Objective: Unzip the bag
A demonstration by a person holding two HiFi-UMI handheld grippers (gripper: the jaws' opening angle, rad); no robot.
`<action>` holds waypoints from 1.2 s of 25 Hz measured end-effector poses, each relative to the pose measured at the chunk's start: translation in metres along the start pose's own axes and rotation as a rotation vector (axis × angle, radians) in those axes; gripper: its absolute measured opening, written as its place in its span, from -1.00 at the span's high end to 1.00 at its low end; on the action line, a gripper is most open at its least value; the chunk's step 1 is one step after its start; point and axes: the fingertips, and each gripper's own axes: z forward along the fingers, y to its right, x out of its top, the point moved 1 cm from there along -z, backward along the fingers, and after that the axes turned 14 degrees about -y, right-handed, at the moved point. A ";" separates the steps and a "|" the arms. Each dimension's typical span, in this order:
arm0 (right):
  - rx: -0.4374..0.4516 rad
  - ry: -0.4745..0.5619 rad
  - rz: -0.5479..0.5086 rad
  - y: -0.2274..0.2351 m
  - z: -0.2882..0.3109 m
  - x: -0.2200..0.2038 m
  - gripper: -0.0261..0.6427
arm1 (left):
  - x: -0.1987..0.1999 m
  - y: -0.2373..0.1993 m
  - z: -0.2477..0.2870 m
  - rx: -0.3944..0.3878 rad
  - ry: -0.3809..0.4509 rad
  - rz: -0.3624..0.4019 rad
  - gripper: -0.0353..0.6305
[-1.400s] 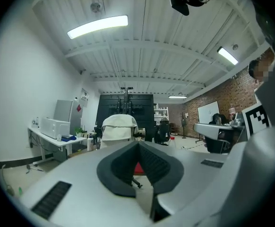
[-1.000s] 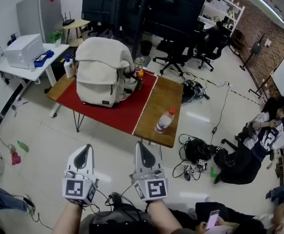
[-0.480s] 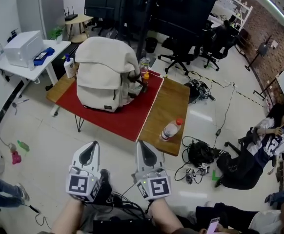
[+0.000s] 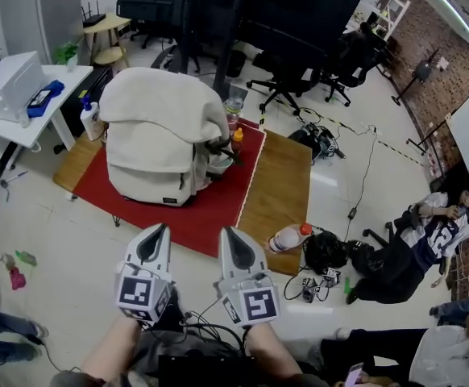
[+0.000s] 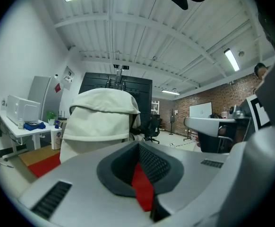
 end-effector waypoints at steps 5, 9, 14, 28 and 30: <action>-0.028 -0.022 0.022 0.015 0.068 -0.004 0.89 | 0.007 -0.038 0.066 -0.041 -0.023 0.011 0.80; -0.055 -0.032 0.015 0.023 0.110 -0.005 0.89 | 0.009 -0.056 0.115 -0.069 -0.049 0.044 0.79; -0.111 -0.056 0.012 0.036 0.132 -0.010 0.90 | 0.003 -0.066 0.158 -0.082 -0.112 0.055 0.38; -0.108 -0.125 0.039 0.073 0.152 -0.021 0.89 | -0.007 -0.072 0.228 0.014 -0.212 0.075 0.39; -0.093 -0.102 0.036 0.077 0.157 -0.020 0.89 | -0.010 -0.073 0.231 0.032 -0.227 0.094 0.53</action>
